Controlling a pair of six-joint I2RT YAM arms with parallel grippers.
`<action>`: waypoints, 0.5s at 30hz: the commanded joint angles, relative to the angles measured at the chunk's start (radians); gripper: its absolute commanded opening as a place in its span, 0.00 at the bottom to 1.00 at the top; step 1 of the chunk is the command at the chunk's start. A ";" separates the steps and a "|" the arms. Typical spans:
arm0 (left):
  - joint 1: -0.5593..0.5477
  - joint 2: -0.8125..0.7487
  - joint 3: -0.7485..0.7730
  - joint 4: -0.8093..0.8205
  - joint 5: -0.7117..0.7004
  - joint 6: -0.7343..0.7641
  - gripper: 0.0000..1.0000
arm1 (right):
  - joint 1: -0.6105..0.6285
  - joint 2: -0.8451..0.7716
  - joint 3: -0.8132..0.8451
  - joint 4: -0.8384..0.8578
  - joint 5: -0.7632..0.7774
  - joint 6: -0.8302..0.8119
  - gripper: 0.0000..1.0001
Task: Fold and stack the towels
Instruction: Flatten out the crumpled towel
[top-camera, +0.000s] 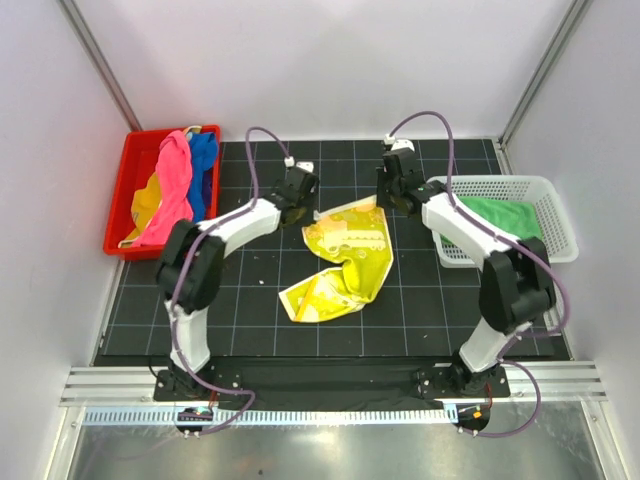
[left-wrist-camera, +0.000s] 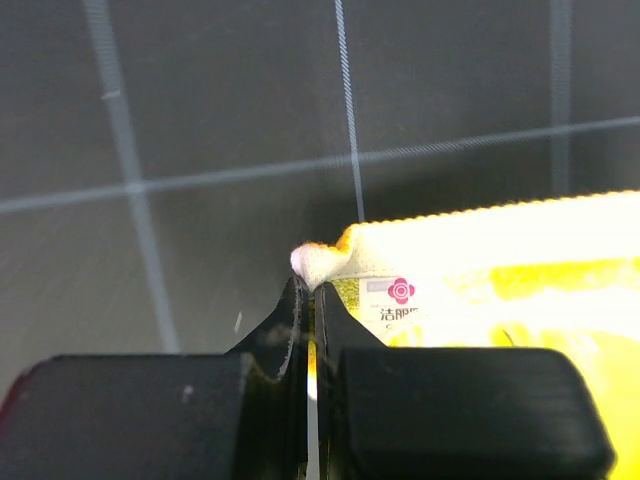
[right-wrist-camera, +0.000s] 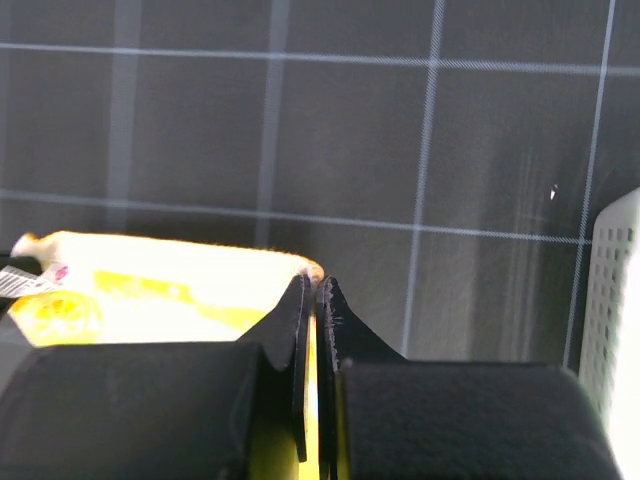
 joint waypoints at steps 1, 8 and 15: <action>-0.008 -0.214 -0.084 0.018 -0.058 -0.034 0.00 | 0.046 -0.184 -0.005 0.004 -0.003 -0.011 0.01; -0.095 -0.613 -0.226 -0.027 -0.113 -0.015 0.00 | 0.128 -0.432 -0.041 -0.036 -0.052 -0.031 0.01; -0.173 -0.920 -0.232 -0.123 -0.091 0.047 0.00 | 0.171 -0.649 -0.022 -0.073 -0.153 -0.025 0.01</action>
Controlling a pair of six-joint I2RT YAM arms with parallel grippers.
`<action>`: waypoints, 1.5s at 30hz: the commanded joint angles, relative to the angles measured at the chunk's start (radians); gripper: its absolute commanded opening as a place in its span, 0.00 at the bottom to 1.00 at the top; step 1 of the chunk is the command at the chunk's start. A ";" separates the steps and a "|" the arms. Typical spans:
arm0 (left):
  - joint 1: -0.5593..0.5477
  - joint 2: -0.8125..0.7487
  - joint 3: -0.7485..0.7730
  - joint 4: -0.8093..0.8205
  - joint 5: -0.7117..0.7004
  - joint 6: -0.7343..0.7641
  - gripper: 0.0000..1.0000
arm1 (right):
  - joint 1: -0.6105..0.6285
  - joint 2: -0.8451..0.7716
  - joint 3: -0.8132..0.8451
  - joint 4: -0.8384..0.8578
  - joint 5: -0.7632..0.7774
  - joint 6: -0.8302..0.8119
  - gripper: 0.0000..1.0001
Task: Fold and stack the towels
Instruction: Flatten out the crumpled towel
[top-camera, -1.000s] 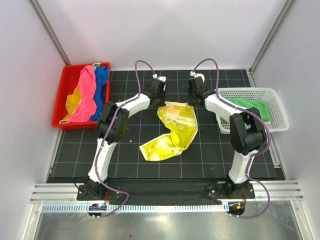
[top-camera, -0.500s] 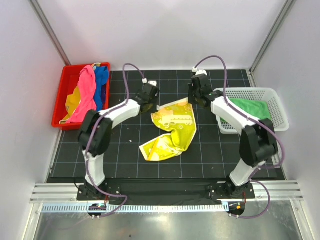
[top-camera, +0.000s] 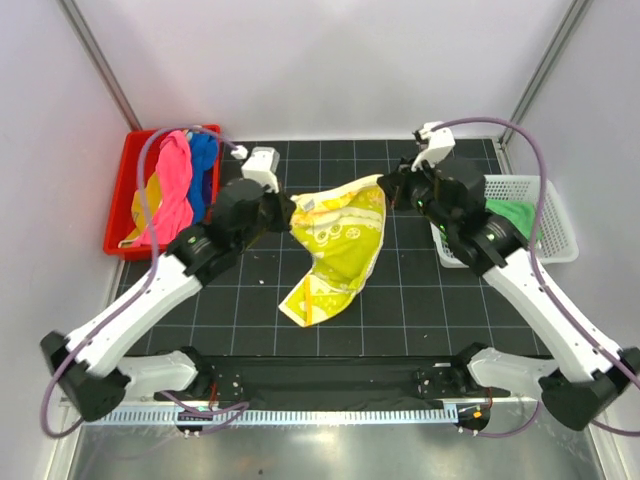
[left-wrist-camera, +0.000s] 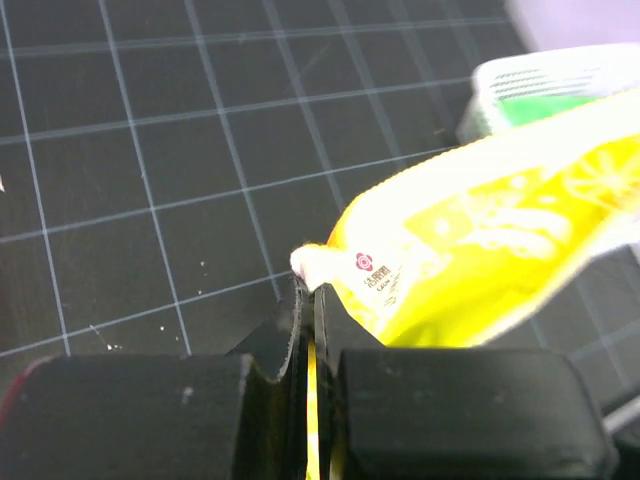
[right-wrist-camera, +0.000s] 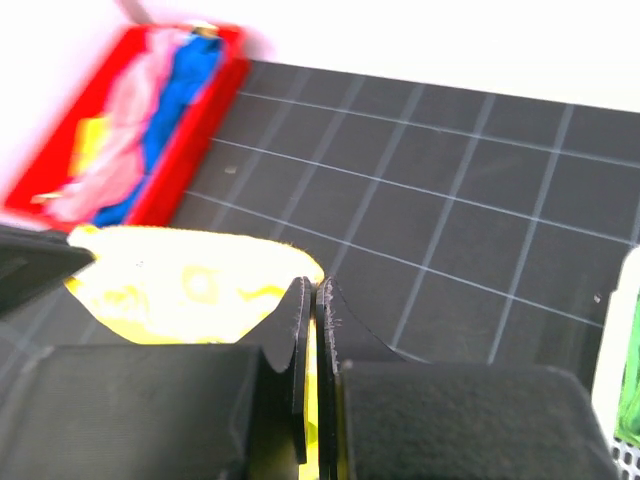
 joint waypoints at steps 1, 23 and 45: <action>-0.021 -0.153 0.007 -0.066 0.020 0.051 0.00 | 0.010 -0.110 0.017 -0.015 -0.093 0.003 0.01; -0.026 -0.470 0.220 -0.126 0.299 0.113 0.00 | 0.010 -0.283 0.262 -0.096 -0.387 0.070 0.01; -0.020 -0.316 0.194 -0.111 0.077 0.078 0.00 | 0.010 -0.205 0.212 -0.087 -0.319 0.061 0.01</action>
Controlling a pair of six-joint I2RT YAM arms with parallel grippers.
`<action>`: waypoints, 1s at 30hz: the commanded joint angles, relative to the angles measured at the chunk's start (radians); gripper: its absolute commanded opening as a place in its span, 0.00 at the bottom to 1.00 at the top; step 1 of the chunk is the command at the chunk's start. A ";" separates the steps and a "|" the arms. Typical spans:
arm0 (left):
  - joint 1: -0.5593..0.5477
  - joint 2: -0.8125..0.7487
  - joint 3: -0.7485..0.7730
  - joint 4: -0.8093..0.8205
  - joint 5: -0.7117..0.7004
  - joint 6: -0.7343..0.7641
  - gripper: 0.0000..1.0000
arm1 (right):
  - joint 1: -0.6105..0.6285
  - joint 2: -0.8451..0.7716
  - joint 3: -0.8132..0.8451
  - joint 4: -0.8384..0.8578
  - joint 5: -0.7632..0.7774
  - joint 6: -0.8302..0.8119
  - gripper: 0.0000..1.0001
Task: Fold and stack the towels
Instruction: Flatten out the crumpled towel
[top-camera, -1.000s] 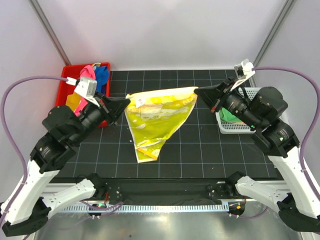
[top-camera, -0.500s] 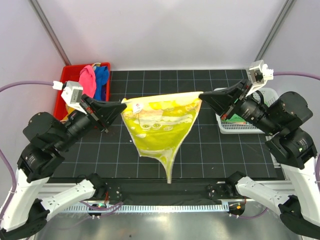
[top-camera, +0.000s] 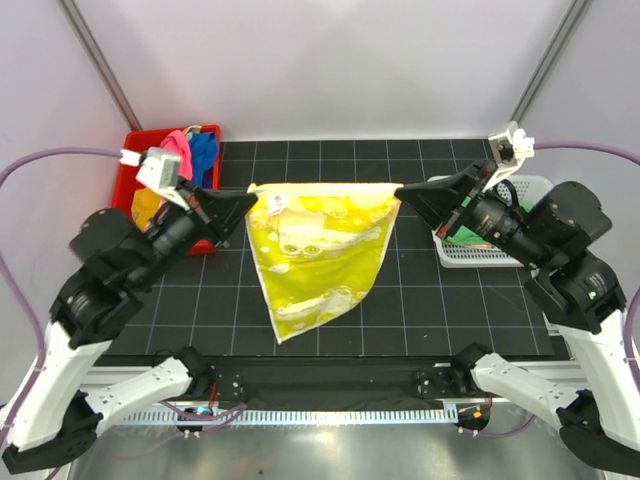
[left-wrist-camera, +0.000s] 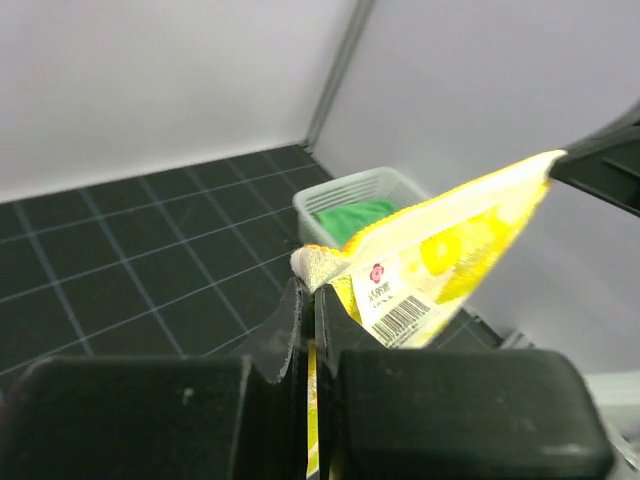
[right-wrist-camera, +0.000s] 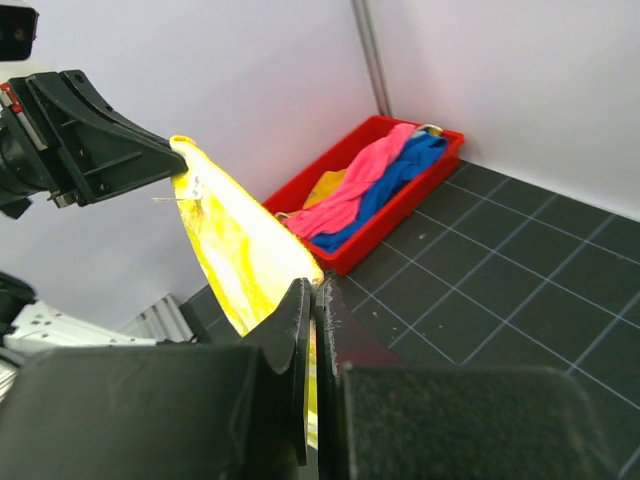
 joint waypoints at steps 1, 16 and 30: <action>0.017 0.089 -0.037 0.017 -0.174 0.022 0.00 | -0.006 0.065 -0.031 0.049 0.114 -0.032 0.01; 0.362 0.762 0.038 0.373 -0.092 -0.034 0.00 | -0.273 0.803 0.111 0.423 0.085 -0.064 0.01; 0.492 1.208 0.384 0.397 0.000 -0.008 0.00 | -0.328 1.288 0.445 0.445 0.062 -0.064 0.01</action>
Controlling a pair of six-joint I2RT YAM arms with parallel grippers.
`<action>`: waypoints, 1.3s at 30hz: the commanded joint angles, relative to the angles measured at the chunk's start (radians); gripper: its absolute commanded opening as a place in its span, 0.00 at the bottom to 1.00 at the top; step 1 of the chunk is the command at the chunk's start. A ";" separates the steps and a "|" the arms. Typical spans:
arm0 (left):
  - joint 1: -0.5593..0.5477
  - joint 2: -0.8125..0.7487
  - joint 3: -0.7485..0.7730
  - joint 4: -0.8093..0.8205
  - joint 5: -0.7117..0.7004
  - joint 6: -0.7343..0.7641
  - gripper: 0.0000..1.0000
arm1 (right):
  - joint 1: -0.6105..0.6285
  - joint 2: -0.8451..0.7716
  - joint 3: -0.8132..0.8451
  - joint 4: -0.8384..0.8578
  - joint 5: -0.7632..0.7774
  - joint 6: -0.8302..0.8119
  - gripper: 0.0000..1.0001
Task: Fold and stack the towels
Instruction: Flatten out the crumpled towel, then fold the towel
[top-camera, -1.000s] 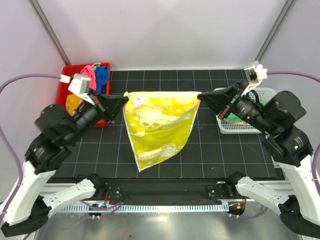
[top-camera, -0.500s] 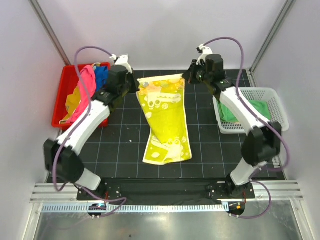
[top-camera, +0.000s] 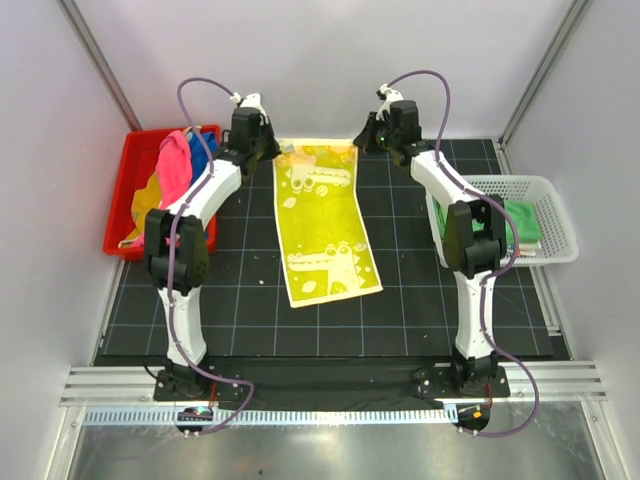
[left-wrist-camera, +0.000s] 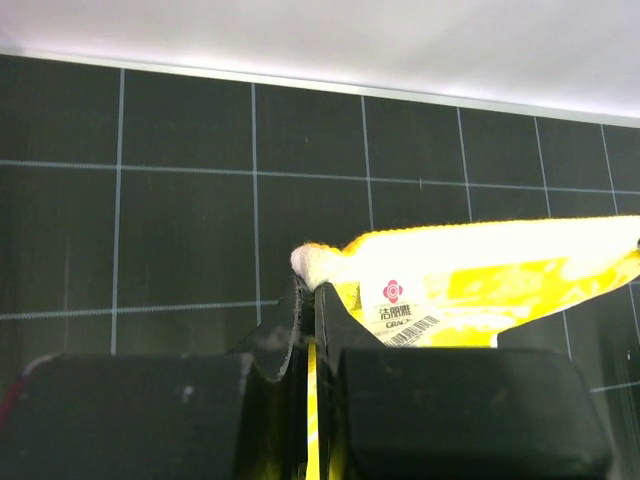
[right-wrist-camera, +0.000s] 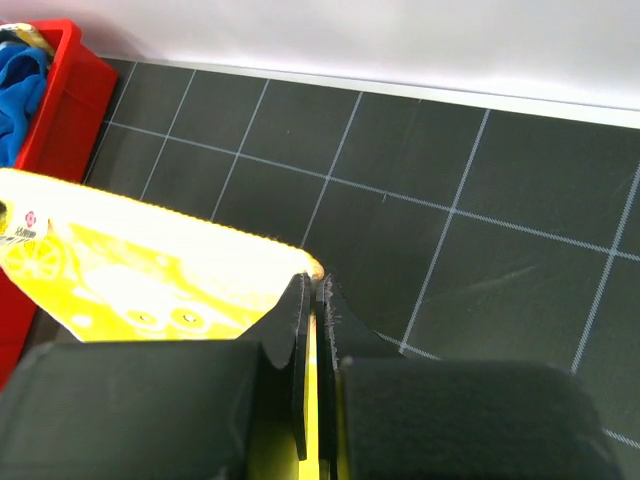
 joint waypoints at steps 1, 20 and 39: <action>0.020 0.003 0.049 0.064 0.008 0.026 0.00 | -0.014 0.004 0.038 0.078 0.000 -0.002 0.01; -0.005 -0.245 -0.417 0.201 0.049 -0.071 0.00 | -0.007 -0.290 -0.436 0.175 0.031 0.025 0.01; -0.141 -0.491 -0.797 0.221 -0.003 -0.099 0.00 | 0.081 -0.632 -0.880 0.204 0.132 0.040 0.01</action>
